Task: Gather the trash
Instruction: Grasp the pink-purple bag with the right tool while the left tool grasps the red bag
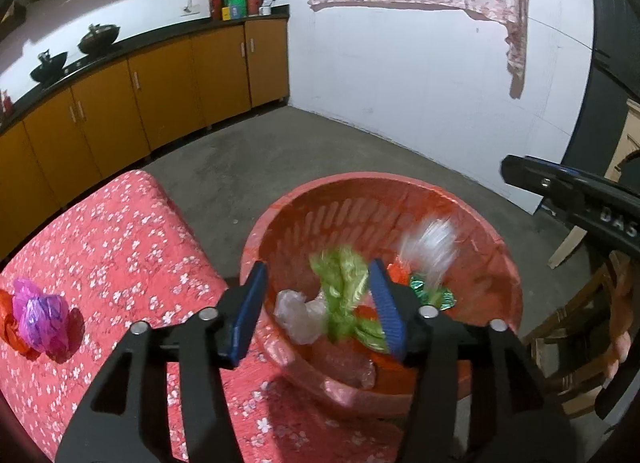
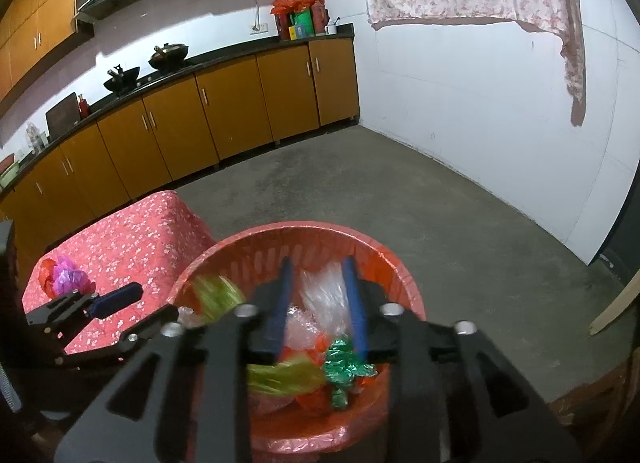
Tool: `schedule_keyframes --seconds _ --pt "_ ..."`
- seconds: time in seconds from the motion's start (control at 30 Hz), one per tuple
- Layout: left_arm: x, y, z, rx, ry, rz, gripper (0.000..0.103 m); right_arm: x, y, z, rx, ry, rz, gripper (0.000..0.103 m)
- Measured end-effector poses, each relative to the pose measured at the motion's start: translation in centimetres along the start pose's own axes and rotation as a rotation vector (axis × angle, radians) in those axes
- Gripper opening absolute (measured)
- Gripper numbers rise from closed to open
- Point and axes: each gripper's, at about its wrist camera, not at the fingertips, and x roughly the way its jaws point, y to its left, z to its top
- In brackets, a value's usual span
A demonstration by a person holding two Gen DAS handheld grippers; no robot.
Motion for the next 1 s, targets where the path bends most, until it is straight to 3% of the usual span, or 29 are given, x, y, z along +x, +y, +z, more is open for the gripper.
schedule_keyframes --seconds 0.07,0.23,0.33,0.47,0.67,0.77,1.0 --pt "-0.2 0.8 -0.2 -0.024 0.0 0.016 0.056 -0.1 0.1 -0.1 -0.004 -0.003 -0.009 0.037" --pt "-1.8 3.3 -0.9 -0.083 -0.028 0.075 0.065 -0.7 0.2 0.0 -0.017 -0.034 -0.028 0.074" --pt "-3.3 5.2 -1.6 -0.116 -0.05 0.131 0.066 -1.0 0.8 0.1 -0.028 -0.048 -0.013 0.086" --pt "-5.5 8.2 -2.8 -0.177 -0.081 0.211 0.073 -1.2 2.8 0.3 -0.065 -0.059 0.019 0.09" --pt "-9.3 14.4 -5.1 -0.271 -0.111 0.368 0.074 -0.7 8.3 0.1 -0.118 -0.059 0.137 0.09" --pt "-11.3 17.9 -6.9 -0.318 -0.12 0.475 0.08 0.2 12.5 -0.3 -0.159 -0.041 0.202 0.09" --pt "-15.0 25.3 -10.5 -0.446 -0.116 0.626 0.082 2.6 22.9 -2.4 -0.275 0.018 0.337 0.089"
